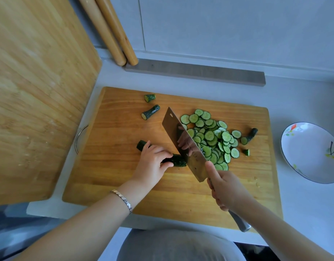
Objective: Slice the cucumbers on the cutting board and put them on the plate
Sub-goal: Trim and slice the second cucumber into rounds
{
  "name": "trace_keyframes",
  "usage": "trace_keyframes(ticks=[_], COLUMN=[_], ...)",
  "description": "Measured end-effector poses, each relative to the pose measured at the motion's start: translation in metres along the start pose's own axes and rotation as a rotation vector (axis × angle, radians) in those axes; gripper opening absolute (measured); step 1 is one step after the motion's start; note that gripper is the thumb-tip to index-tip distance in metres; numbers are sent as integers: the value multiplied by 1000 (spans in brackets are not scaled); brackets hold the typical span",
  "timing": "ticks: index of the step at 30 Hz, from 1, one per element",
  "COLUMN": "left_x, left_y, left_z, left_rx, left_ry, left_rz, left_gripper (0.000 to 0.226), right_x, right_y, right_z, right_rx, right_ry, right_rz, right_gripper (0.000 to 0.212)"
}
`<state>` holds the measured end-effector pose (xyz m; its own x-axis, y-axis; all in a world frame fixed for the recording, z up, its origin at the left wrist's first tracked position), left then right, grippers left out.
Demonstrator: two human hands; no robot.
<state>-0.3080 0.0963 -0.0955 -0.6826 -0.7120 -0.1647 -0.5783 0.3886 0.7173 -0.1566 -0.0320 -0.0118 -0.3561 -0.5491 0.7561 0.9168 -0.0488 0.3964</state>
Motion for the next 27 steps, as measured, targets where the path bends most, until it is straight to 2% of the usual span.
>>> trace_keyframes(ticks=[7,13,18,27], left_x=[5,6,2,-5], left_y=[-1,1,4,-4], left_z=[0,2,3,-1], left_rx=[-13,-26,-45,-33], left_ry=[-25,-54,-51,-31], left_rz=[-5,16,37,2], left_gripper=[28,31,36,34], right_x=[-14,-24,-17,-3], right_y=[-16,-35,-16,9], right_z=[-2,-9,-4,3], right_rx=[22,1,-163,-69], right_ry=[-38,55,-18,-11], right_rz=[53,-51,-7,-26], right_gripper=[56,52,51,54])
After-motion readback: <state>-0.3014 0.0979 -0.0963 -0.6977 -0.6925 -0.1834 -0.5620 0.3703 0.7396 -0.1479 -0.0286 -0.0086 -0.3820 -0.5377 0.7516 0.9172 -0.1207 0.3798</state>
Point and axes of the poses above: each hand's wrist, its own x-axis away from the middle knuckle, its own y-axis out of the back of the hand, z = x × y, the point moved 1 cm from there along -x, towards the middle knuckle, and after that the axes turned 5 degrees about x, right-handed, at the moved point
